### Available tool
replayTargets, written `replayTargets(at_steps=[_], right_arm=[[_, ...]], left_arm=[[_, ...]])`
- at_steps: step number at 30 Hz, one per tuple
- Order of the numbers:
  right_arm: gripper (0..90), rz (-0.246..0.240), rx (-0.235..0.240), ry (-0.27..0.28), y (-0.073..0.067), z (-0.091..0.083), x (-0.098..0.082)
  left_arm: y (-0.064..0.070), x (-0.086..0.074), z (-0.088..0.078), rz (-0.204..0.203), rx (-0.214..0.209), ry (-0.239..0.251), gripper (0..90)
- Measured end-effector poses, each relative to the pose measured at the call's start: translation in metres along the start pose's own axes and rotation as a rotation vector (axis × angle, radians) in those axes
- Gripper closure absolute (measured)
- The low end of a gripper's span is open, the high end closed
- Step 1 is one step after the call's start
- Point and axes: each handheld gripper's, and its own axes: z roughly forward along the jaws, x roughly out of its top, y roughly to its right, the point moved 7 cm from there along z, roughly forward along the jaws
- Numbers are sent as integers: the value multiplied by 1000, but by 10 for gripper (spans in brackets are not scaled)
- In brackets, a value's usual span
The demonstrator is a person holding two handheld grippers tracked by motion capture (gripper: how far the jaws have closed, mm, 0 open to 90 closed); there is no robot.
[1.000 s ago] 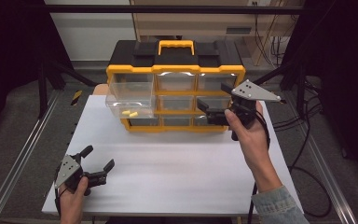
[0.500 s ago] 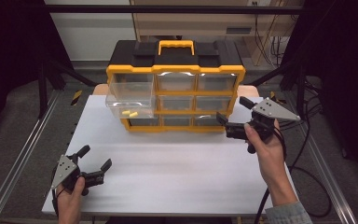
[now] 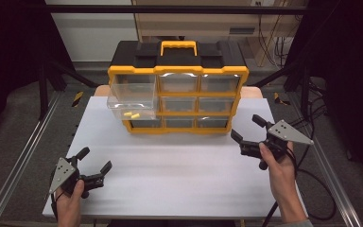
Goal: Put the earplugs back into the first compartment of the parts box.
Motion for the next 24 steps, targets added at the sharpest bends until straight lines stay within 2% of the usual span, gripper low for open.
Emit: replayTargets(at_steps=[4,7,11,16,24], right_arm=[[72,9,-2,-3,3,-5,-14],[72,8,-7,-27,4,-7,-34],[72,14,-2,-30,3,-8,-44],[74,24,-5,-39,5,-11,-66],[75,50,11,-55,3,-12,-83]], left_arm=[[1,0,0,-4,-8,2,6],[2,0,1,-5,-19,5,6],[4,0,1,-1,-33,7,6],[6,0,2,1,-50,7,6],[8,-3,0,-7,-60,-9,7]])
